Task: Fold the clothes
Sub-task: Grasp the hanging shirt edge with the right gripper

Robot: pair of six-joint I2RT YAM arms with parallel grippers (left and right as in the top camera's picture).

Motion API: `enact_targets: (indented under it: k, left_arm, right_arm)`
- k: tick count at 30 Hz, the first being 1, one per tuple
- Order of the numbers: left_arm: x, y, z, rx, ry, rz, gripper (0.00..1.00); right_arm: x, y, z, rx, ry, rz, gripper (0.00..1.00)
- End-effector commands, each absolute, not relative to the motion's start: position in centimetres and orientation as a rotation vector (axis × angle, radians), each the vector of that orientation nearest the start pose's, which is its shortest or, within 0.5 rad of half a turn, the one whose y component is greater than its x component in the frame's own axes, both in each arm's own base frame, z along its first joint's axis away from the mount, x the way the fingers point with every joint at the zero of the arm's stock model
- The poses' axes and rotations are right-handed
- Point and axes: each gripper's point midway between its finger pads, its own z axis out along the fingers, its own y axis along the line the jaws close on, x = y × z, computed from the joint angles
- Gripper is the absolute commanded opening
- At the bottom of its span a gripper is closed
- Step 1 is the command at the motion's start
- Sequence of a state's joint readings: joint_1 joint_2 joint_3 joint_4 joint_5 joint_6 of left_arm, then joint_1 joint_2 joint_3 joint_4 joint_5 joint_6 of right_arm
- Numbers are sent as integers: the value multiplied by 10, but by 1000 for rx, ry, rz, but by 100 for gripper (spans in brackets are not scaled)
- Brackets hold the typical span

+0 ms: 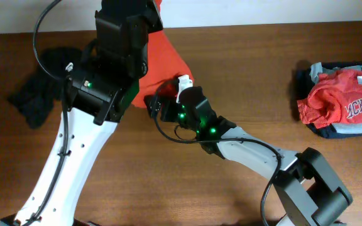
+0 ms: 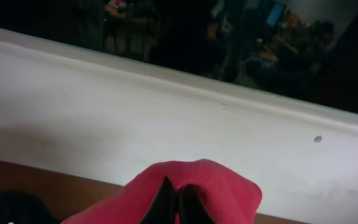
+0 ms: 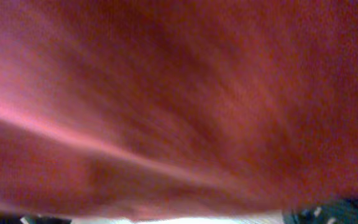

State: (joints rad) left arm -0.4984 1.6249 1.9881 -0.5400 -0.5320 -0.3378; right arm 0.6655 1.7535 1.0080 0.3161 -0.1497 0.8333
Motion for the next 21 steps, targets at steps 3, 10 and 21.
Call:
enact_targets:
  k: [3,10,21]
  left_arm:
    - [431,-136,497,-267,1686,-163,1]
    - [430,-125,495,-301,1687,-108,0]
    - [431,-54,467,-427,1767,146,1]
  right_arm:
    - [396,347,183,53,2031,1128,78]
    - [394,346,184,30,2038,1133,11]
    - [388,275,258,-103,2033,942,4]
